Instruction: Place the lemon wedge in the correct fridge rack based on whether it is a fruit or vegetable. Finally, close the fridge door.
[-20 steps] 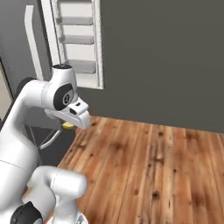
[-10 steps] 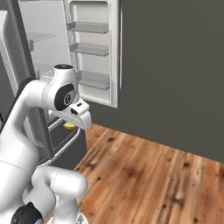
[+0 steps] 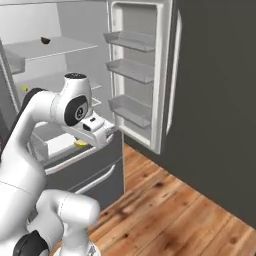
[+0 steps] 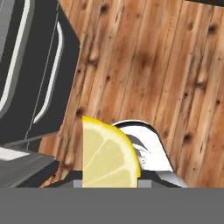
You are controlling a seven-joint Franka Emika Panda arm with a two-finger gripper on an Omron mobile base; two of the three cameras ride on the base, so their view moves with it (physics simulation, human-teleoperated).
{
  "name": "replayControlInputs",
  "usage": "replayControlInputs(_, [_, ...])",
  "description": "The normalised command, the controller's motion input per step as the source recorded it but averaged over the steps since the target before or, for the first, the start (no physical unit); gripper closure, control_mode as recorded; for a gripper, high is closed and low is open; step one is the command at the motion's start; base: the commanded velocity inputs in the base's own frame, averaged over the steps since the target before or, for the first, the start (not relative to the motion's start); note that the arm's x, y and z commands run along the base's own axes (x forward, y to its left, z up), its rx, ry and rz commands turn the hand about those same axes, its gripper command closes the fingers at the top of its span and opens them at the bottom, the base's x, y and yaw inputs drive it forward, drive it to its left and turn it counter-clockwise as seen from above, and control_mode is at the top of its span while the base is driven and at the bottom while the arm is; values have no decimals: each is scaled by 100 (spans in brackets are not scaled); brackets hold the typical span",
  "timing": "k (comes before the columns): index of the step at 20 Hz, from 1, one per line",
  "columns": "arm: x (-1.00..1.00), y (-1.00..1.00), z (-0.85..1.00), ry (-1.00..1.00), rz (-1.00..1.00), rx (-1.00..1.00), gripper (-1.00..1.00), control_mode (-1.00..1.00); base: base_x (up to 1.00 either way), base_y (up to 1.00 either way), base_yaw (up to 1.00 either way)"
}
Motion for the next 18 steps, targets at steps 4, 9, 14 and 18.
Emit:
replayControlInputs(4, [0, 0, 0, 0, 0, 0, 100, 100, 20, -48, 71])
replayControlInputs(9, [0, 0, 0, 0, 0, 0, 100, 100, 24, -50, 69])
replayControlInputs(14, [0, 0, 0, 0, 0, 0, 100, 100, 38, -85, 54])
replayControlInputs(18, [0, 0, 0, 0, 0, 0, 100, 100, 33, -92, 49])
